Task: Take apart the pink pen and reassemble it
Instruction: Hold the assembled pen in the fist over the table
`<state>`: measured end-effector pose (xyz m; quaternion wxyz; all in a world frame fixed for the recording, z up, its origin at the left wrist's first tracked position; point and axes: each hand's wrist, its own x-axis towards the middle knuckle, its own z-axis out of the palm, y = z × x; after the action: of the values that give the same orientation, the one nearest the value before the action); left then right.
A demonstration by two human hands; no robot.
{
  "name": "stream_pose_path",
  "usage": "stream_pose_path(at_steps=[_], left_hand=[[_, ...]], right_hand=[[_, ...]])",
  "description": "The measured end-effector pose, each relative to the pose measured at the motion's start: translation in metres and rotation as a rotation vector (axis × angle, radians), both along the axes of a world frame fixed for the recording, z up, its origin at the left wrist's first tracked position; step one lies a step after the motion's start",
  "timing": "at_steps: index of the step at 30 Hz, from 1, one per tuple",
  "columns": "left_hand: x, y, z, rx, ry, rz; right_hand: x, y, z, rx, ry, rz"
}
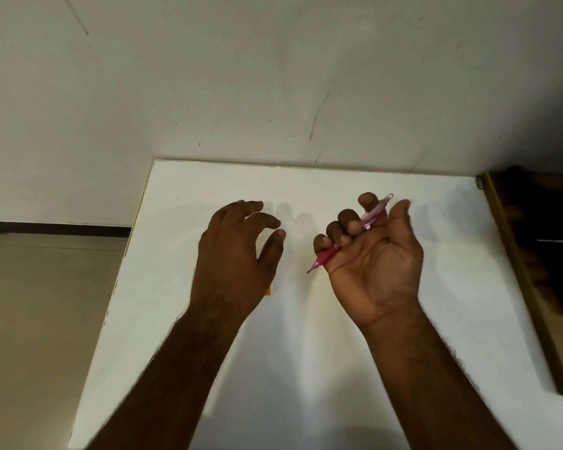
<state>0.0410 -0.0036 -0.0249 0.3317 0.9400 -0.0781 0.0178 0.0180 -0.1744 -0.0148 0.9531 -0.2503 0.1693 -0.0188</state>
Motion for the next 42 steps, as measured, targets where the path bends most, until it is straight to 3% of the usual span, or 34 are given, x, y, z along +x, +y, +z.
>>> stream_pose_path(at_steps=[11, 33, 42], left_hand=[[0.0002, 0.0008, -0.0027, 0.013, -0.018, -0.004], [-0.0017, -0.0016, -0.001, -0.002, -0.03, 0.003], [-0.0026, -0.002, -0.0058, 0.082, 0.005, -0.03]], right_hand=[[-0.0019, -0.0033, 0.0054, 0.062, 0.006, -0.086], [-0.0037, -0.003, 0.0077, 0.019, -0.024, -0.036], [-0.0035, -0.0016, 0.0076, -0.015, -0.008, -0.015]])
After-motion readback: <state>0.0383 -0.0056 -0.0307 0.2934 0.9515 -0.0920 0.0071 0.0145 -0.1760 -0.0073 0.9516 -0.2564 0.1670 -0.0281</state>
